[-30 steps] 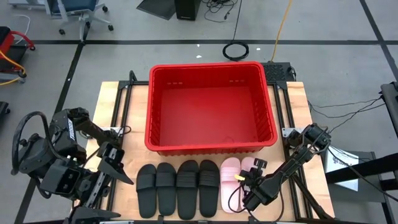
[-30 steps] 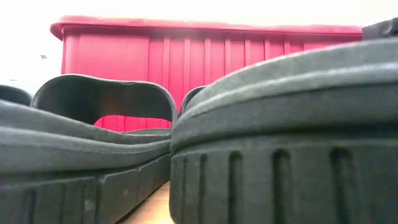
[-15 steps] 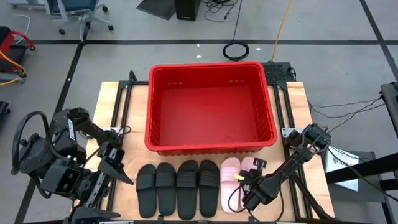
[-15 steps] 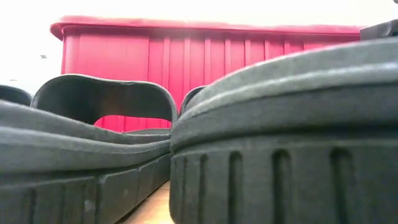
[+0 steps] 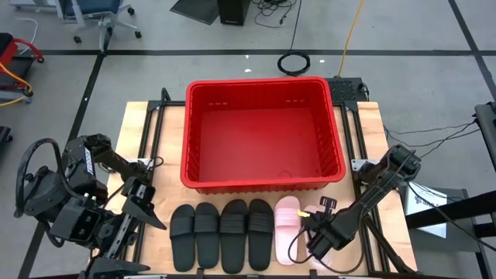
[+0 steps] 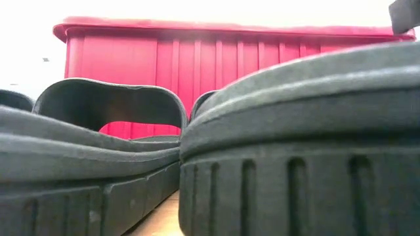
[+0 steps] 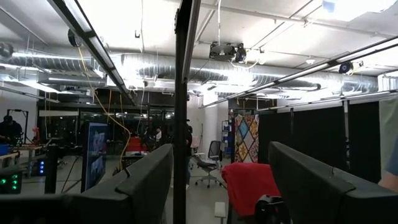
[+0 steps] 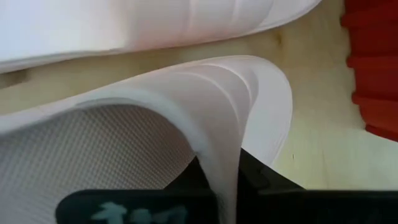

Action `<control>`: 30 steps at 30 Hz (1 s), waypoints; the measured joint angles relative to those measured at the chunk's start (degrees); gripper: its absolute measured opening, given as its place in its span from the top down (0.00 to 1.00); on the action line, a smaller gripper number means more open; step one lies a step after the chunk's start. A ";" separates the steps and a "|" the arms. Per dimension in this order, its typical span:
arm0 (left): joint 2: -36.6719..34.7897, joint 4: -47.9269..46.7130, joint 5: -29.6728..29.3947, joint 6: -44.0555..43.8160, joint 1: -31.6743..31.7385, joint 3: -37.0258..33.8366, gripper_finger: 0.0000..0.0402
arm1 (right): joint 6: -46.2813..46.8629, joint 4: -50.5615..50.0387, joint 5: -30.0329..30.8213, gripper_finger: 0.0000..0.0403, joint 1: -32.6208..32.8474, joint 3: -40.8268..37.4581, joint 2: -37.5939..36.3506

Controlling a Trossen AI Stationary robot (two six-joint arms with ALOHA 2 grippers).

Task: Pick and place slides into bin
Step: Put the pink slide into the red bin

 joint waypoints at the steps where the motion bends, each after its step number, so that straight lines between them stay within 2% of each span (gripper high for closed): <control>1: 0.00 0.00 0.00 0.00 0.00 0.00 0.32 | -0.60 -0.01 -0.31 0.99 0.01 0.00 -0.81; 9: 0.00 0.00 0.00 0.29 0.00 0.00 0.32 | -3.32 1.85 -4.24 0.99 -0.06 0.11 -8.56; 14: 0.00 0.00 0.00 0.34 0.00 0.00 0.32 | -4.94 7.67 -7.69 0.99 -0.08 0.13 -14.02; 22: 0.00 -0.02 0.00 0.33 0.00 0.00 0.32 | -7.54 24.65 -8.77 0.99 -0.28 0.15 -21.11; 27: 0.00 -0.02 0.00 0.34 -0.01 0.00 0.32 | -9.01 36.76 -8.62 0.99 -2.07 0.17 -22.61; 30: 0.00 0.00 0.00 0.66 -0.01 0.00 0.32 | -12.44 47.34 -8.59 0.99 -3.23 0.17 -22.61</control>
